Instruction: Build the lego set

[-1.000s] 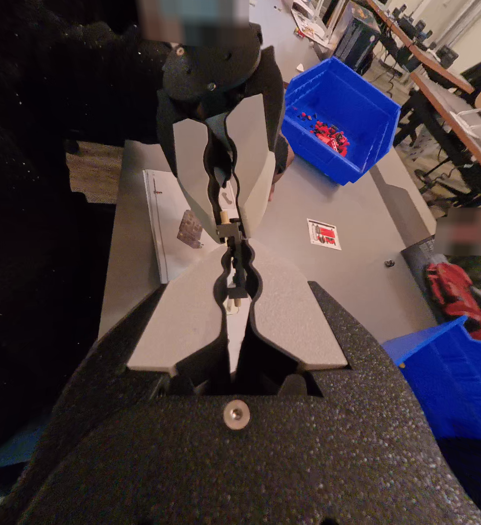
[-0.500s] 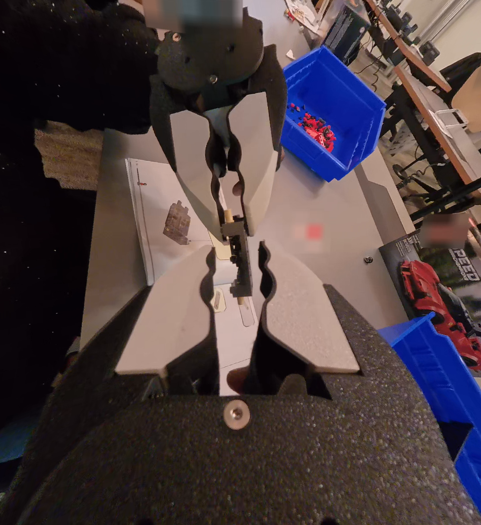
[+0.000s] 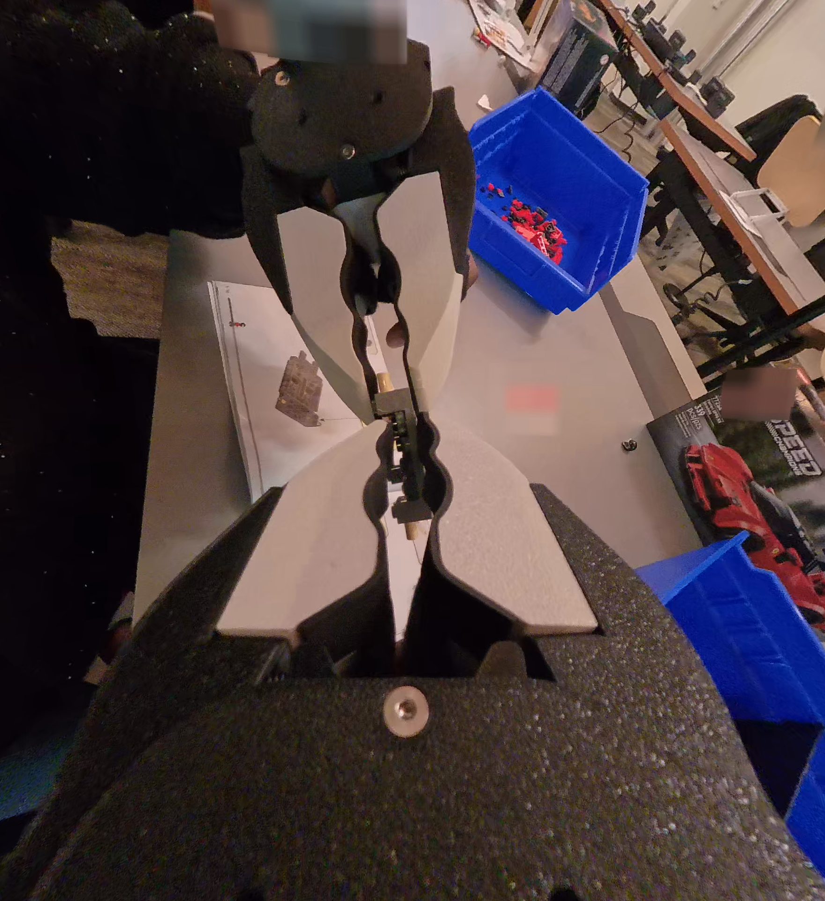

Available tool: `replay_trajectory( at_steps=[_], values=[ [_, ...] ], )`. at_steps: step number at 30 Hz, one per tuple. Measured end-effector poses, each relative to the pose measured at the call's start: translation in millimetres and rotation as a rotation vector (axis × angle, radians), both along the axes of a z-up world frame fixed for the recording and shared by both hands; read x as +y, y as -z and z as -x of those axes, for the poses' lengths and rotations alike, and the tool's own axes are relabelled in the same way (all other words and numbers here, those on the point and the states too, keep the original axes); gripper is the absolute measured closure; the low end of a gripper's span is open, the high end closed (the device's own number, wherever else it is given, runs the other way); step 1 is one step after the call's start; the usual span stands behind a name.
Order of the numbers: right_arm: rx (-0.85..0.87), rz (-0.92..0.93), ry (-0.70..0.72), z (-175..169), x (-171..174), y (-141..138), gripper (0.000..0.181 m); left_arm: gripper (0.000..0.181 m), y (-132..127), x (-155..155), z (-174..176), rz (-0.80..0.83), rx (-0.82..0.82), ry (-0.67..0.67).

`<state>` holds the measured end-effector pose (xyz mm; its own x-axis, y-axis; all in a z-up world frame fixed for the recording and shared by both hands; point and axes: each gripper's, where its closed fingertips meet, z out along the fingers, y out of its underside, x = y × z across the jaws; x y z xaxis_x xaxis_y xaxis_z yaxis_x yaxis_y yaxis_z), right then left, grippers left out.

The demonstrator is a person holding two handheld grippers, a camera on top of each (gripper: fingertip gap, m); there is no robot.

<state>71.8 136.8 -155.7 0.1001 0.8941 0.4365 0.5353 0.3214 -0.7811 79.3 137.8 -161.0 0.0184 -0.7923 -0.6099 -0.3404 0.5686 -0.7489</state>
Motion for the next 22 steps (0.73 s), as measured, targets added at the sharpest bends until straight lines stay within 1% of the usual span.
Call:
replay_trajectory(
  at_steps=[1, 4, 7, 13, 15, 16, 18, 20, 22],
  values=[
    [0.000, 0.009, 0.004, 0, 0, 2, 0.172, 0.167, 2, 0, 0, -0.014, 0.013, -0.001],
    [-0.023, 0.023, 0.009, -1, 1, 9, 0.173, 0.168, 10, 1, 0, -0.042, 0.071, -0.007],
    [-0.029, 0.034, 0.004, -2, 0, 12, 0.172, 0.169, 13, 0, -1, -0.060, 0.098, -0.006],
    [-0.038, 0.011, 0.006, -4, 2, 15, 0.172, 0.169, 16, 4, -2, -0.055, 0.117, -0.010],
    [-0.010, 0.000, -0.003, -5, 3, 12, 0.173, 0.169, 12, 6, -3, -0.057, 0.077, -0.018],
    [0.013, 0.004, -0.014, -6, 3, 8, 0.173, 0.164, 8, 6, -5, -0.066, 0.052, -0.015],
    [0.075, 0.030, -0.017, -8, 5, -1, 0.173, 0.144, 8, 5, -5, -0.072, 0.049, -0.012],
    [0.127, 0.085, -0.022, -11, 6, -6, 0.173, 0.134, 12, 8, -4, -0.053, 0.069, -0.044],
    [0.179, 0.171, -0.025, -14, 8, -7, 0.173, 0.132, 6, 10, -3, -0.008, 0.018, -0.061]
  ],
)
